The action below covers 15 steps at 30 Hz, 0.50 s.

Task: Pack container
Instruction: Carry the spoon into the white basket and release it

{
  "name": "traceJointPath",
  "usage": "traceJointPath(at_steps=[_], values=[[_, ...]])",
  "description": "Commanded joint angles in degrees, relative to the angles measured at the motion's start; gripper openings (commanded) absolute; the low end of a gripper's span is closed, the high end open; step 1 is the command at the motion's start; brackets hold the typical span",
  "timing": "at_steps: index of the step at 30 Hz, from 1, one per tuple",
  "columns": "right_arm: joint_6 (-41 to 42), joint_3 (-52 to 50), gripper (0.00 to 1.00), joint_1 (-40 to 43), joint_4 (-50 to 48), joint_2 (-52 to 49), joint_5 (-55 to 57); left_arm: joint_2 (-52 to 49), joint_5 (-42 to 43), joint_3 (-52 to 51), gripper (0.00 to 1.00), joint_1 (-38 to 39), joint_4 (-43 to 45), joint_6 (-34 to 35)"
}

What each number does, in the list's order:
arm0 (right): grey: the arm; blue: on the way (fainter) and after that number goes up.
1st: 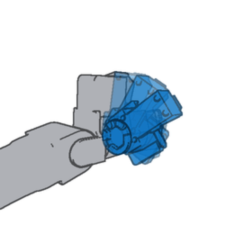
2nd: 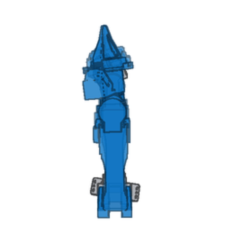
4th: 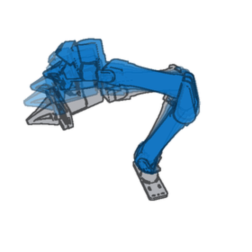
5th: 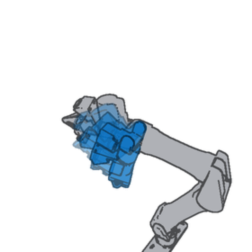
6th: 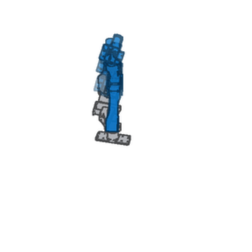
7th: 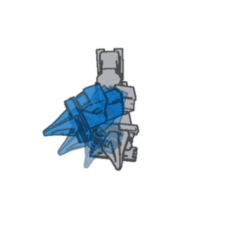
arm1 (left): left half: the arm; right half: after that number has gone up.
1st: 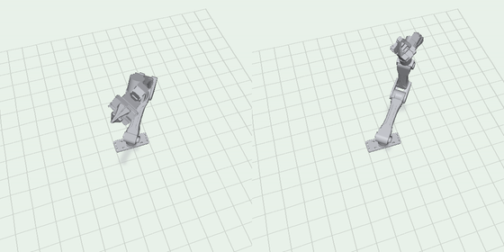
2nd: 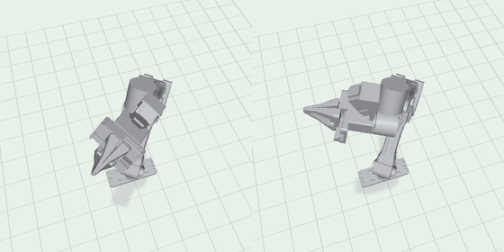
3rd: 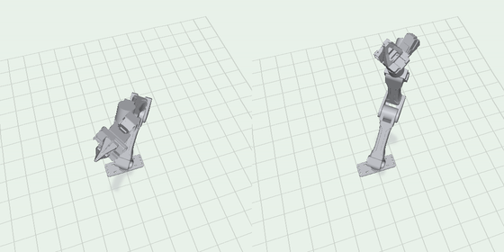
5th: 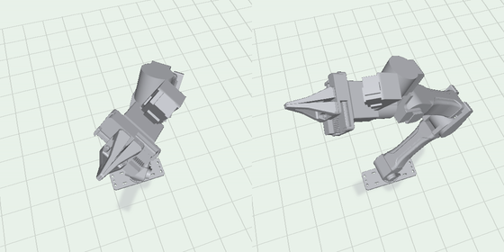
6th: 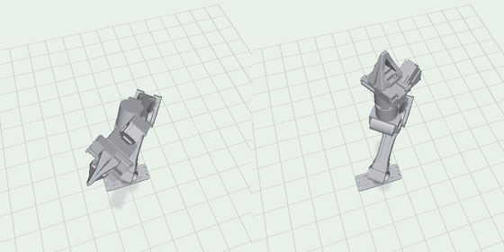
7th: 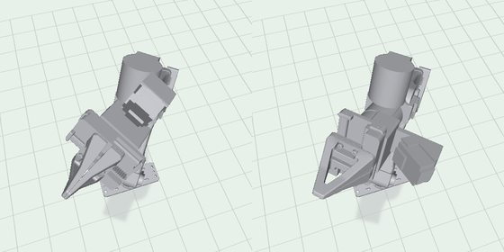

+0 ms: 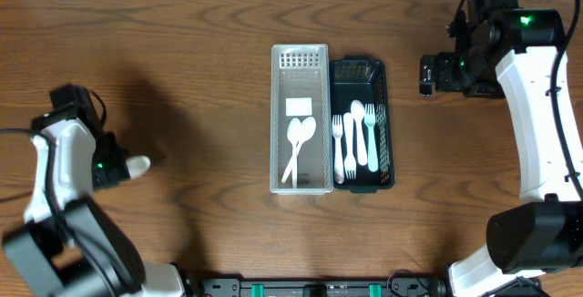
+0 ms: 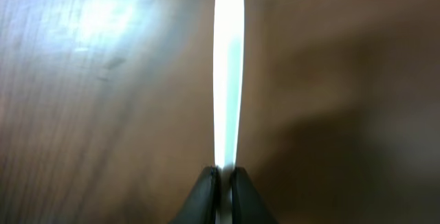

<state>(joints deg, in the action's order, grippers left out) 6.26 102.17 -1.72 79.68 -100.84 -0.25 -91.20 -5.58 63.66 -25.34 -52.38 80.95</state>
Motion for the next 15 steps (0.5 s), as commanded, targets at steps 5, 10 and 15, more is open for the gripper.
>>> traceJointPath(at_steps=[5,10,15], values=[[-0.8,-0.3,0.99,0.3,0.0,0.4,0.0,14.3,5.5,7.0,0.06,12.6,3.5,-30.0],[-0.7,-0.3,0.99,0.3,-0.1,0.4,0.0,18.3,7.5,12.1,0.06,28.0,4.1,-47.8],[-0.7,-0.3,0.99,0.3,-0.1,0.4,0.0,17.3,7.5,14.1,0.06,43.0,6.6,-59.9]])
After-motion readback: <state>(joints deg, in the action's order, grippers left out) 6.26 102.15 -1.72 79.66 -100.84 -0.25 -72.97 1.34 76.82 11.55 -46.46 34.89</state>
